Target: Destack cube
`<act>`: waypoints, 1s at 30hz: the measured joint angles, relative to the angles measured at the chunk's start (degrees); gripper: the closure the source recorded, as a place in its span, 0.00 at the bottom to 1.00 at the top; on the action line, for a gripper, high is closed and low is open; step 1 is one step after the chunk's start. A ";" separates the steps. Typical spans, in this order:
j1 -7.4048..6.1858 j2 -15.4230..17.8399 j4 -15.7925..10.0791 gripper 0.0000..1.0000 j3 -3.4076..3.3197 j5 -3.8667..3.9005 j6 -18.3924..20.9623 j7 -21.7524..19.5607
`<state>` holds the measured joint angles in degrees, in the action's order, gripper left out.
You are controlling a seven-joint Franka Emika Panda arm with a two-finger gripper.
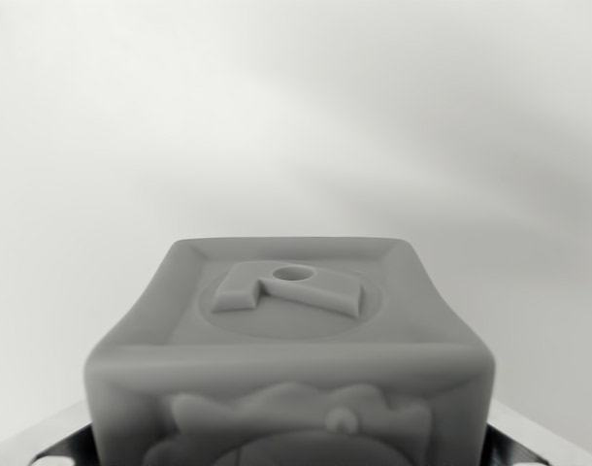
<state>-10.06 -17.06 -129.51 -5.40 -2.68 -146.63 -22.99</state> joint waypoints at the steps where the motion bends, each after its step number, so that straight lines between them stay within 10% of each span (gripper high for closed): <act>1: -0.18 -0.14 0.22 1.00 0.02 0.00 0.07 -0.37; 30: -4.37 -4.28 6.12 1.00 0.76 -0.03 1.85 -10.14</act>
<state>-14.44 -21.34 -123.39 -4.64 -2.72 -144.78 -33.12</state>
